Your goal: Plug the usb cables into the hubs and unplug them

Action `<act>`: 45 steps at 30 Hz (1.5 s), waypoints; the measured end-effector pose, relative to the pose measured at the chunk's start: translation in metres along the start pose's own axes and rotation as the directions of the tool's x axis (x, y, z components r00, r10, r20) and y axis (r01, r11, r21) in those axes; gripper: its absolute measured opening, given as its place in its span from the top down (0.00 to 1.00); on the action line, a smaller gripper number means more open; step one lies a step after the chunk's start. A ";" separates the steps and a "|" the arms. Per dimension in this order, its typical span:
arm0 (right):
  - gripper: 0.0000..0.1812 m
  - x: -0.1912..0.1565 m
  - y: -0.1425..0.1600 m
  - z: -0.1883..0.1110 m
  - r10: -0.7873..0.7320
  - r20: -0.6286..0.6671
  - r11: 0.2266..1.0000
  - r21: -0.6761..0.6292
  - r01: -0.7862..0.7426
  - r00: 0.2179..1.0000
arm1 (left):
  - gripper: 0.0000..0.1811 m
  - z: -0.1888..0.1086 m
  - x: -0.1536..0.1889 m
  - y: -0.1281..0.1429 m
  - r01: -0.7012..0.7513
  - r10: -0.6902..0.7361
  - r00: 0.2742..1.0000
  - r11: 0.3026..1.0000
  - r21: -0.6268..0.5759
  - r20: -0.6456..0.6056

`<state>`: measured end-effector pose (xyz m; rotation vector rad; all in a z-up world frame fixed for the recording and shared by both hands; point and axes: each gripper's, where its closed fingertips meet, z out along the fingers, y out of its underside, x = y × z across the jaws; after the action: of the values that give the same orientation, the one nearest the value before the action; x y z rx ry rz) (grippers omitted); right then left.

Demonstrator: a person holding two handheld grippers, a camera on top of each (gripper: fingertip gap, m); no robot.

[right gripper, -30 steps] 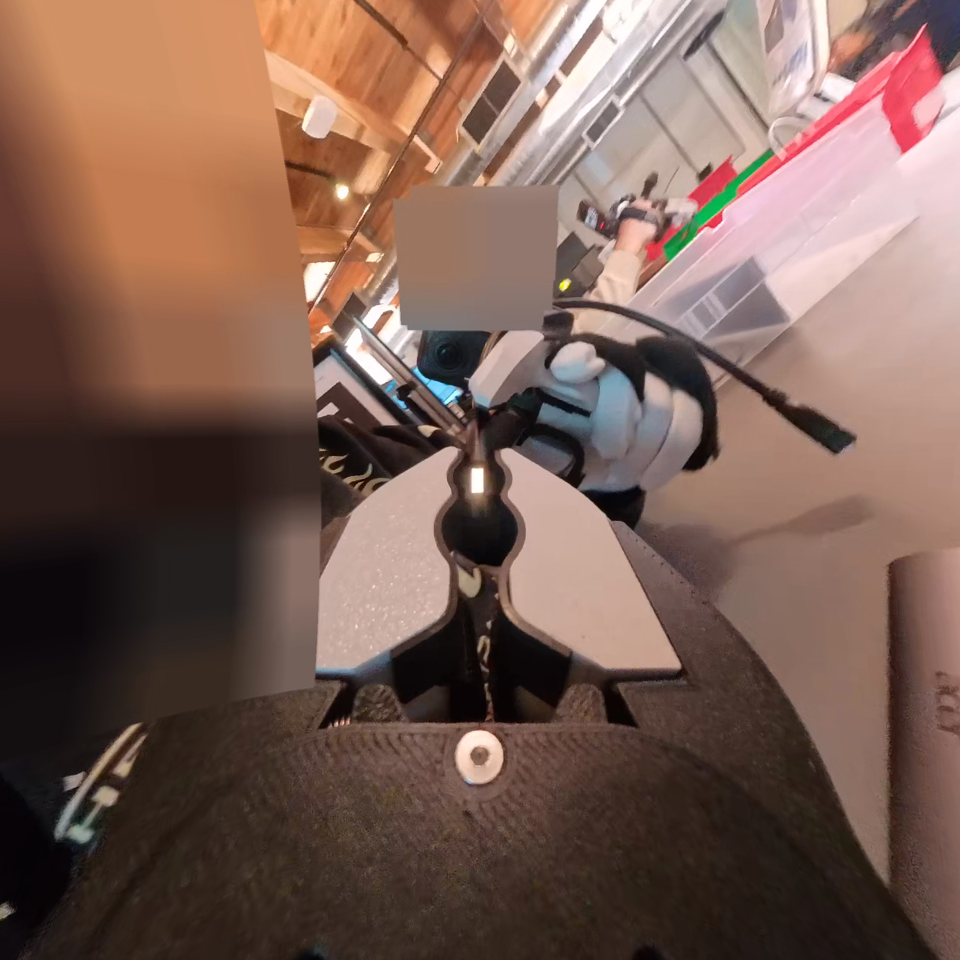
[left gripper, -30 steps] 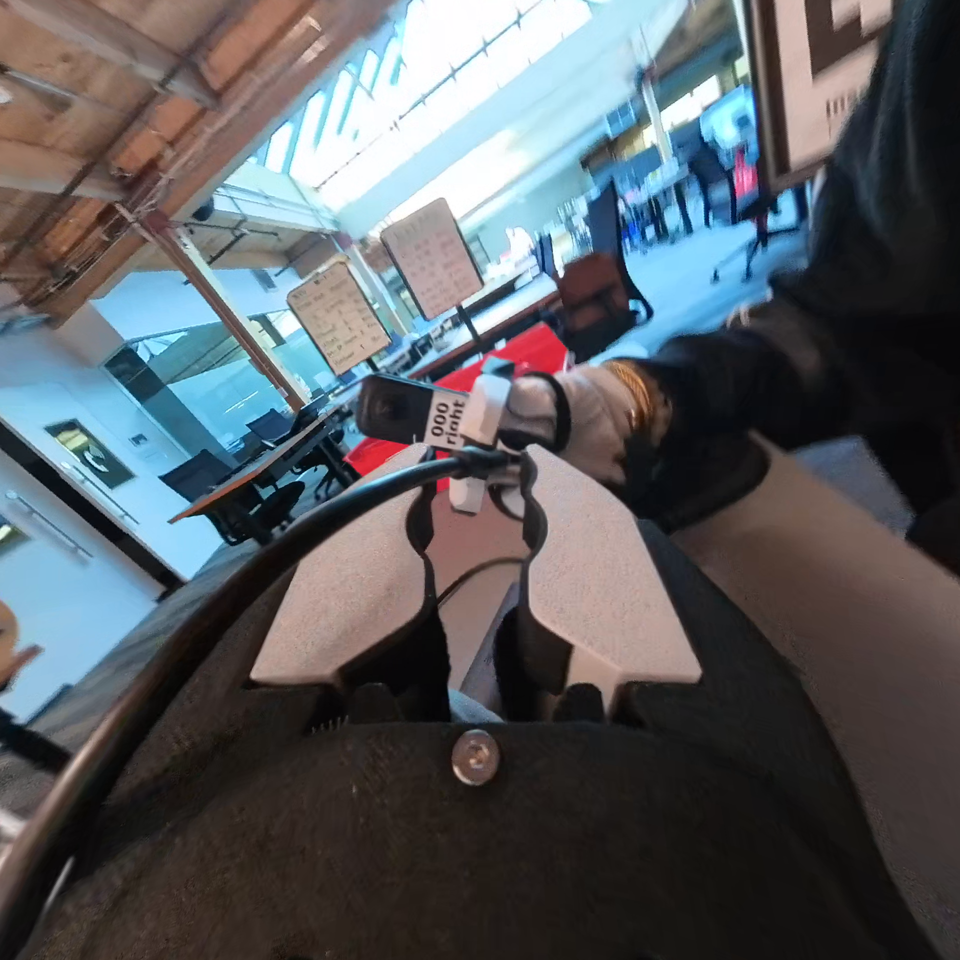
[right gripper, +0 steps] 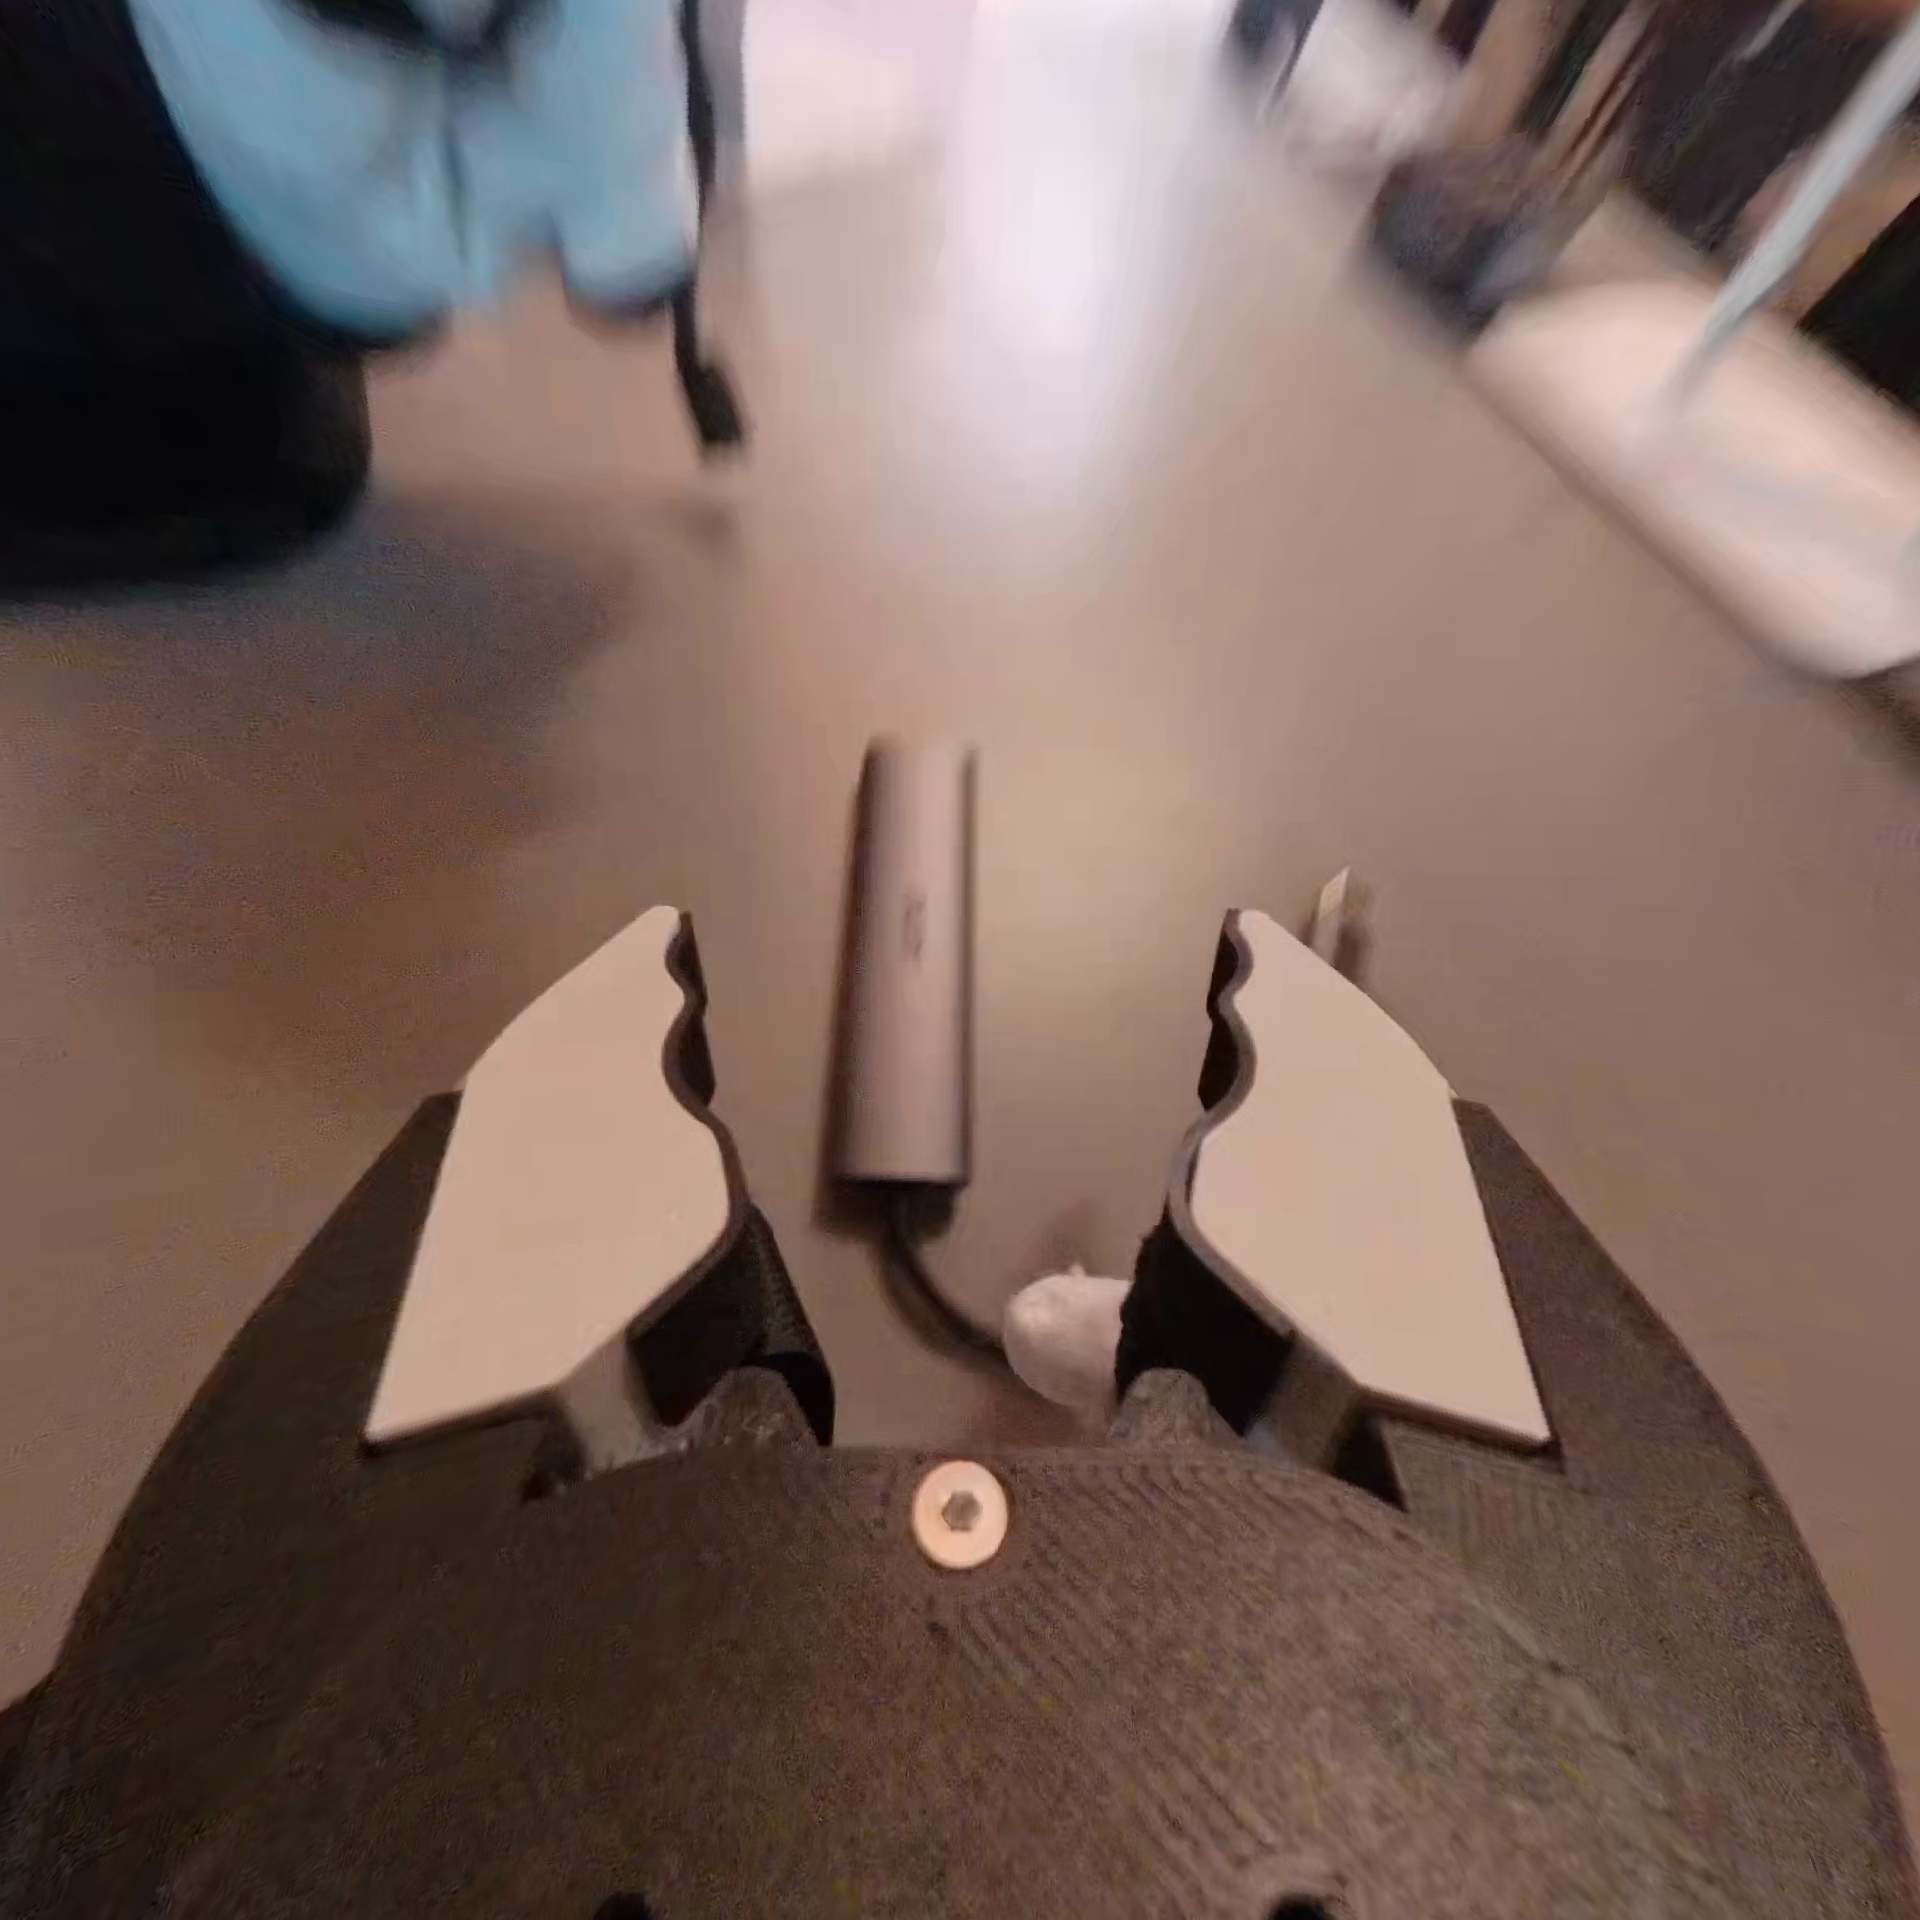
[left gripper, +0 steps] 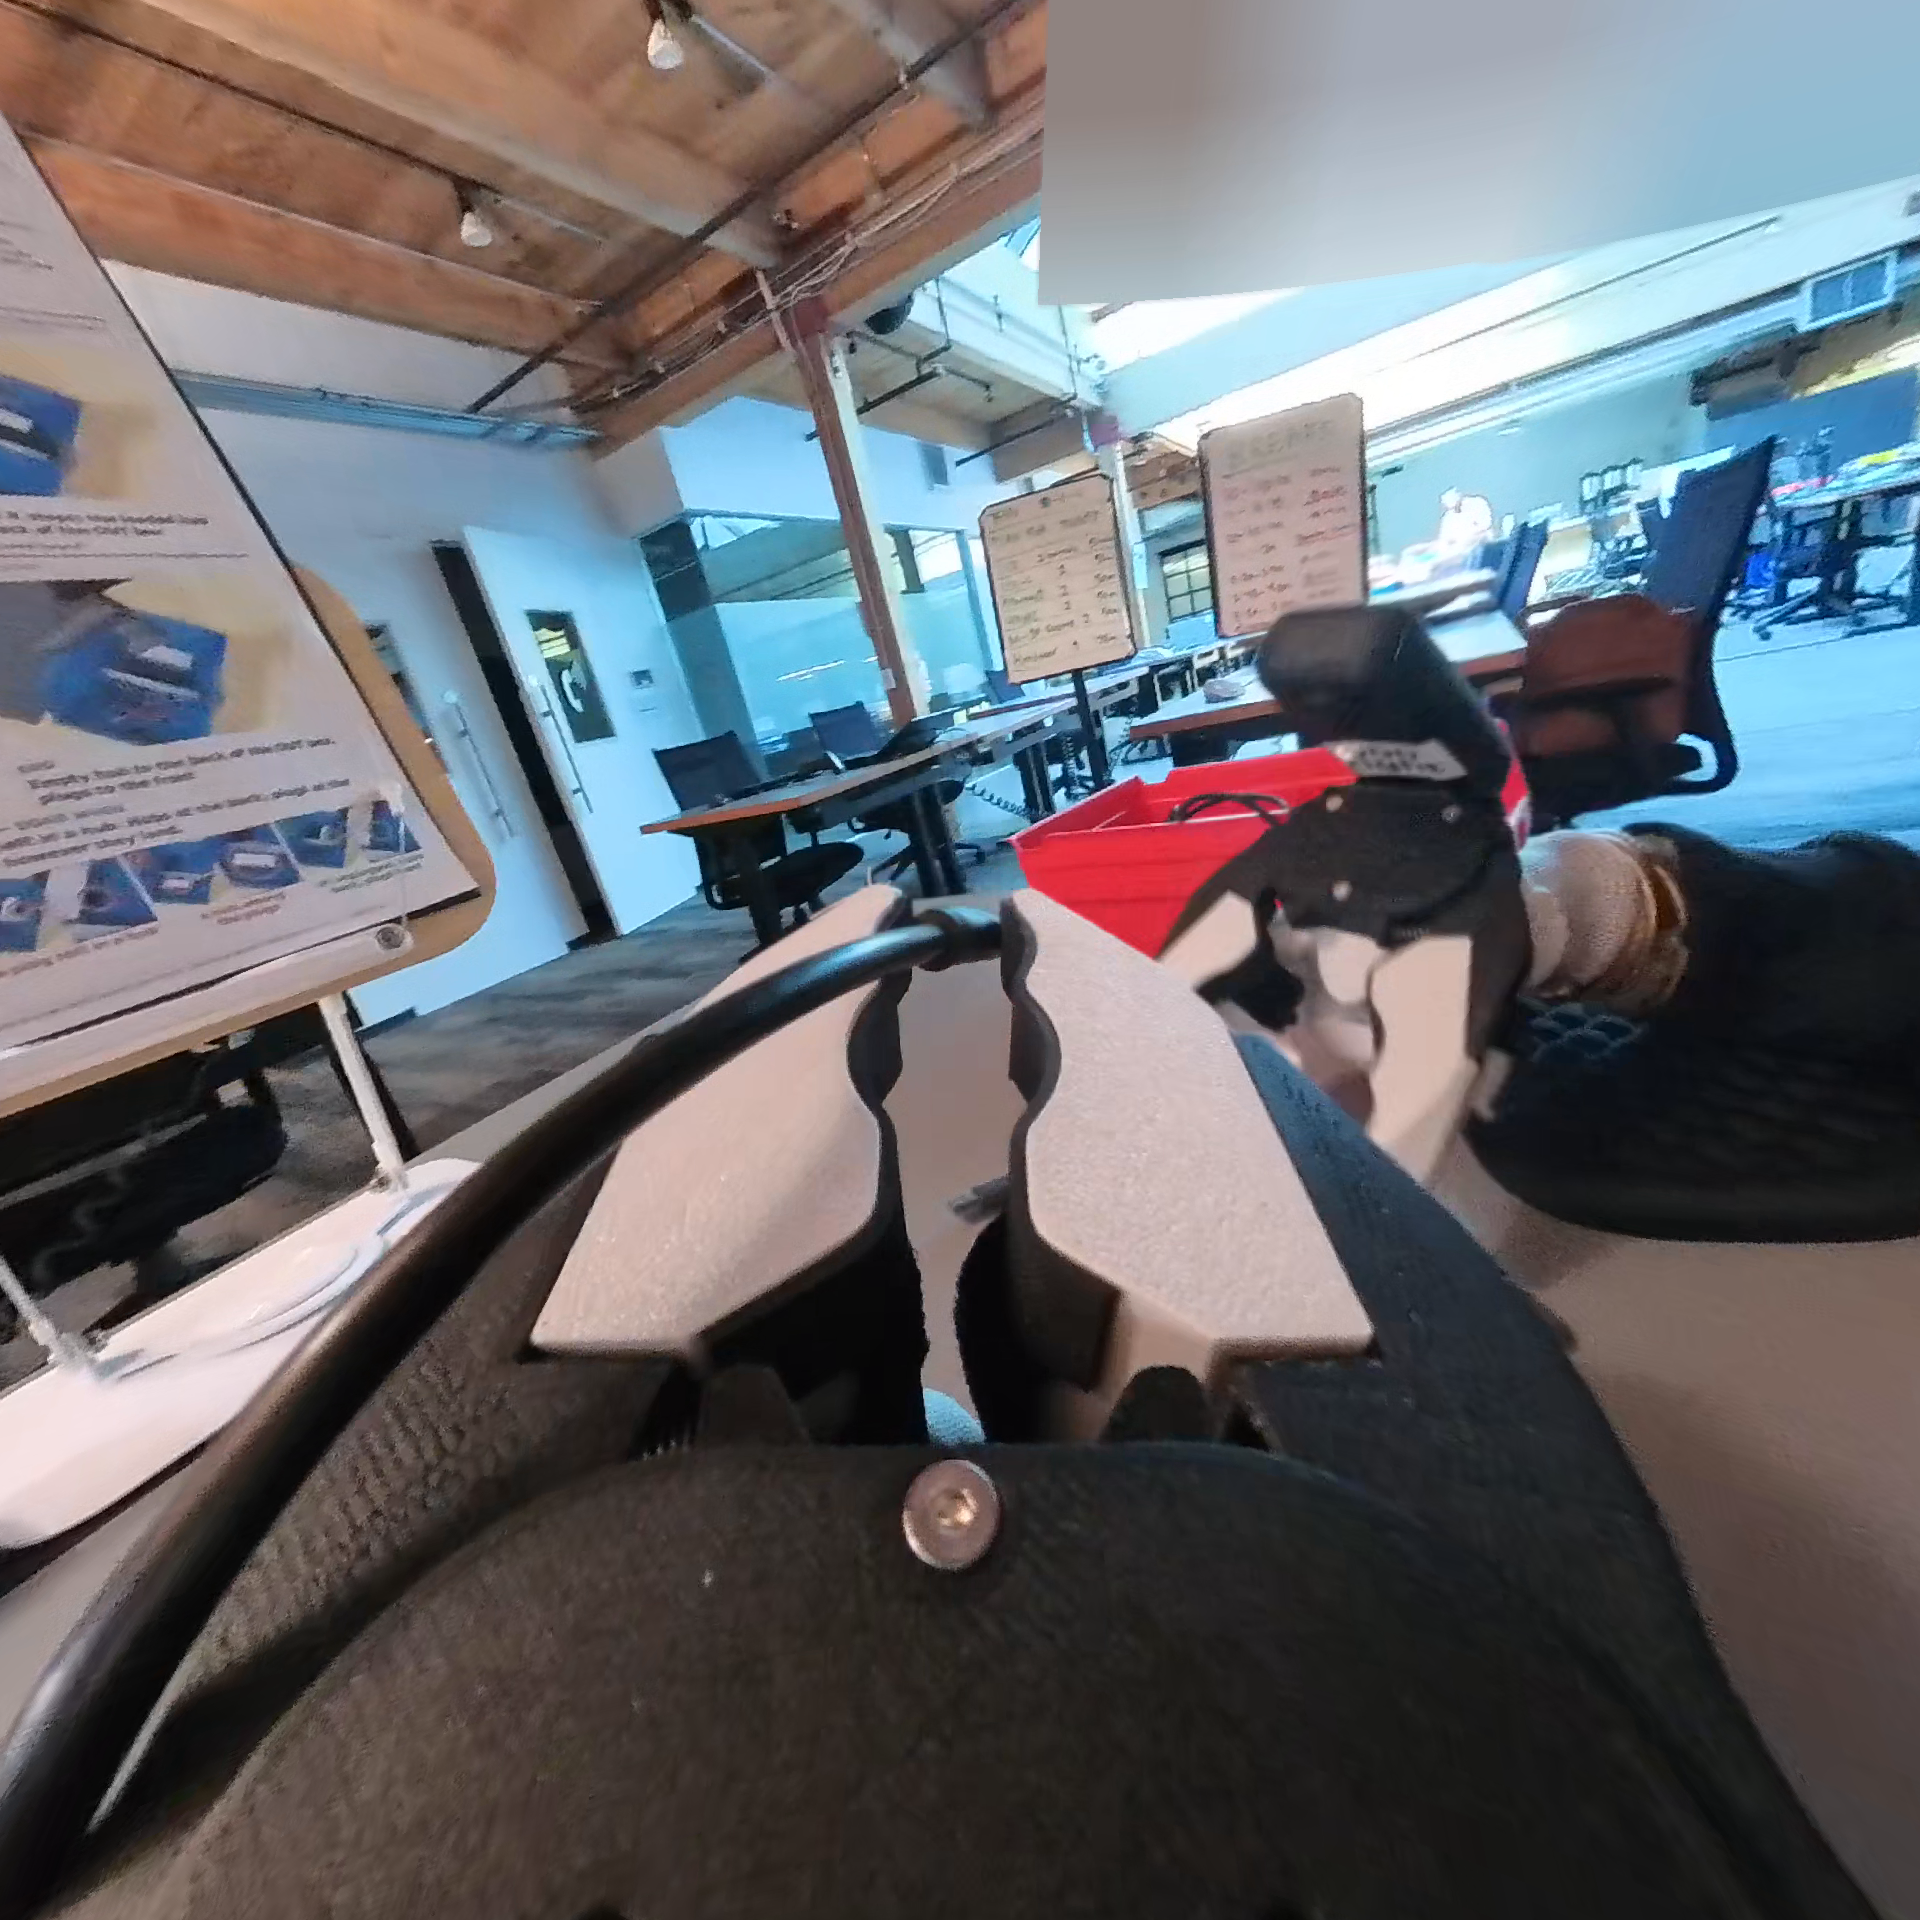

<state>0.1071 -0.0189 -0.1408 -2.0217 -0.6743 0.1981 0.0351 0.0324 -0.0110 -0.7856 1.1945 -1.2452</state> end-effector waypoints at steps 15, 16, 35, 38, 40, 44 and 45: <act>0.83 0.000 -0.050 -0.030 0.541 0.438 0.698 0.243 -0.674 0.718 | 0.91 0.006 0.008 0.011 -0.028 0.028 0.999 0.999 -0.034 0.022; 0.83 0.001 -0.053 -0.036 0.554 0.490 0.648 0.253 -0.718 0.673 | 0.92 0.006 0.011 0.013 -0.072 0.073 0.997 0.996 -0.047 0.019; 0.83 -0.004 -0.065 -0.035 0.560 0.550 0.575 0.280 -0.769 0.619 | 0.92 -0.010 0.011 -0.035 0.642 -0.536 0.761 0.704 0.305 -0.366; 0.83 -0.005 -0.065 -0.034 0.559 0.552 0.578 0.277 -0.768 0.619 | 0.91 -0.013 0.004 -0.035 0.686 -0.572 0.724 0.653 0.319 -0.385; 0.83 -0.005 -0.066 -0.035 0.558 0.556 0.574 0.276 -0.771 0.615 | 0.91 -0.013 0.005 -0.035 0.677 -0.563 0.732 0.665 0.315 -0.385; 0.83 -0.004 -0.065 -0.035 0.558 0.559 0.573 0.275 -0.772 0.613 | 0.92 -0.012 0.006 -0.032 0.671 -0.564 0.737 0.676 0.304 -0.374; 0.83 -0.005 -0.065 -0.035 0.558 0.557 0.576 0.274 -0.770 0.615 | 0.92 -0.011 0.006 -0.032 0.669 -0.563 0.739 0.680 0.301 -0.371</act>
<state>0.0926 -0.0224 -0.0681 -1.6267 0.0009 1.1885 0.0150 0.0221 0.0147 -0.7454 0.8010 -2.1504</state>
